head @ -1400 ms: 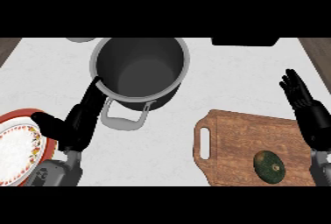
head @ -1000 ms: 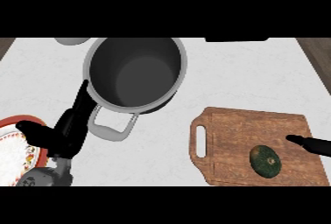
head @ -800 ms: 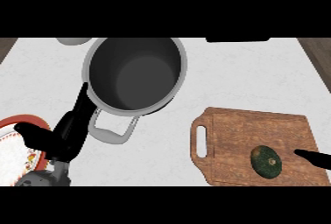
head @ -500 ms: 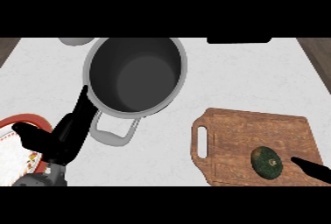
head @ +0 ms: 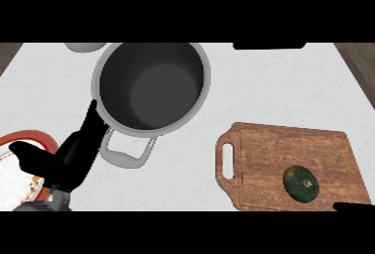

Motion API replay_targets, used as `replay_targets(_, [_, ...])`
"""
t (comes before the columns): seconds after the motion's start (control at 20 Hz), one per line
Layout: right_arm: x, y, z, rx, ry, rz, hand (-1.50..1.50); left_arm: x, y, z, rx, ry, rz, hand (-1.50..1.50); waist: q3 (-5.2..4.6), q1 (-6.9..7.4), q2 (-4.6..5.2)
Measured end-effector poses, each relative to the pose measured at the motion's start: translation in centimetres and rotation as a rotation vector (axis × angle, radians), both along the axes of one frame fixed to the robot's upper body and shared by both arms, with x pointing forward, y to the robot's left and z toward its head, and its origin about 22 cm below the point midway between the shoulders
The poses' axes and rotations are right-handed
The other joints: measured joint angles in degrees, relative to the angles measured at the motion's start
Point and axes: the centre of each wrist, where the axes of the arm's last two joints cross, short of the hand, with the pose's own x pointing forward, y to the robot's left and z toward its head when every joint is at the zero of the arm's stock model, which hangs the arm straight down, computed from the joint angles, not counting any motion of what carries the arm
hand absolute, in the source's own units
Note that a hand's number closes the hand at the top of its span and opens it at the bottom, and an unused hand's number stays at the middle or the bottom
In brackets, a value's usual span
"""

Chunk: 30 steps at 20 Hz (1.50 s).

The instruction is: Pick the squash from the cutting board and place it in the pot

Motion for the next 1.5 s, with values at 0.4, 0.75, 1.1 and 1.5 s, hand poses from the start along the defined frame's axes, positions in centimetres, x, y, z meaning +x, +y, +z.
replay_targets(0.4, [-1.4,3.3,5.8,0.067,0.082,-0.004,-1.5,-0.1,0.1,-0.3,-0.004,0.0,-0.021,0.0,0.11,1.06,0.27])
replay_targets(0.75, [-0.8,4.9,6.0,0.126,0.075,0.021,-1.5,0.1,-0.6,-0.1,-0.005,-0.002,-0.04,0.0,0.22,1.98,0.45])
replay_targets(1.1, [-0.1,5.8,3.4,0.105,0.131,0.011,-1.5,-0.2,-0.7,-0.1,-0.006,-0.001,-0.04,0.0,0.29,2.02,0.42])
replay_targets(1.5, [0.3,6.2,1.1,0.017,0.2,-0.028,-1.5,0.0,-0.9,-0.1,0.001,-0.009,-0.03,0.0,0.32,1.61,0.36])
